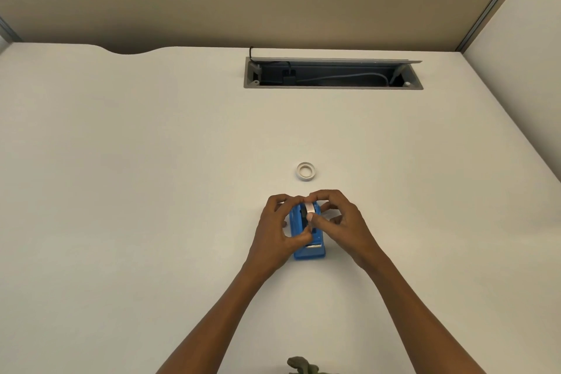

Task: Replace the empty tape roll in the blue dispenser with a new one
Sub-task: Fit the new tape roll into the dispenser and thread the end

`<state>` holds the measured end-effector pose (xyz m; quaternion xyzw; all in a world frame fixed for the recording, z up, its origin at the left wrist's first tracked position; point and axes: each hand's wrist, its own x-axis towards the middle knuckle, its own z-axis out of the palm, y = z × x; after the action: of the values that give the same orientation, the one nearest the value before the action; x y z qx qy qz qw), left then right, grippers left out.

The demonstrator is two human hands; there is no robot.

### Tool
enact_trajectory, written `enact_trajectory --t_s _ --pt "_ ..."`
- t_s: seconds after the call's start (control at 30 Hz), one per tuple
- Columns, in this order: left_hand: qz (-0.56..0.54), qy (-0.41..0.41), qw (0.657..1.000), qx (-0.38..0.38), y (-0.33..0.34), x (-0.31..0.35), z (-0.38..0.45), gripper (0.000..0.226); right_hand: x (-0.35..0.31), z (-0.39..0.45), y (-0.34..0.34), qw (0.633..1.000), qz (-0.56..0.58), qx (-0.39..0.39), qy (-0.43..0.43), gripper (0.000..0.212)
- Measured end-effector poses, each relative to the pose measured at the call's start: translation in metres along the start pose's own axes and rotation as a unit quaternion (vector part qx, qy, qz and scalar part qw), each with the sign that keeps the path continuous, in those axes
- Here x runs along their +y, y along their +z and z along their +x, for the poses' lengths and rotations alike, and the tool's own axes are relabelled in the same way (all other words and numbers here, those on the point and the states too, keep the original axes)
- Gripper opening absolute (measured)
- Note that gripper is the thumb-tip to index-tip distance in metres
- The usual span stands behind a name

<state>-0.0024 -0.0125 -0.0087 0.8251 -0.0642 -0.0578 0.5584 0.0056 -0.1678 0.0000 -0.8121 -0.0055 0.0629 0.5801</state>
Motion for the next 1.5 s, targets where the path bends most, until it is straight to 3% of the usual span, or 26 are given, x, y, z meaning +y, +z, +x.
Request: enact_trajectory --t_s 0.3,0.43,0.57,0.73,0.9,1.5 --pt "-0.011 -0.009 1.0 -0.007 -0.001 -0.002 0.0 0.056 -0.005 0.006 0.005 0.999 0.023 0.034 0.033 0.007" --pt "-0.003 -0.013 1.0 -0.006 0.0 -0.004 0.001 0.056 -0.008 0.006 0.005 0.994 0.056 0.071 0.066 0.018" --pt "0.0 -0.018 1.0 -0.007 0.001 -0.006 0.002 0.057 -0.011 0.003 -0.001 0.996 0.035 0.078 0.036 0.02" --pt "-0.002 -0.015 1.0 -0.004 0.001 -0.007 0.003 0.056 -0.015 0.0 -0.009 0.993 -0.103 0.022 -0.048 0.02" --pt "-0.007 -0.009 1.0 -0.006 0.0 -0.006 0.004 0.059 -0.021 0.002 -0.012 0.977 -0.179 0.022 -0.118 0.019" --pt "-0.007 0.01 0.999 -0.034 -0.009 -0.008 -0.001 0.061 -0.029 0.001 -0.01 0.975 -0.196 0.032 -0.103 0.002"
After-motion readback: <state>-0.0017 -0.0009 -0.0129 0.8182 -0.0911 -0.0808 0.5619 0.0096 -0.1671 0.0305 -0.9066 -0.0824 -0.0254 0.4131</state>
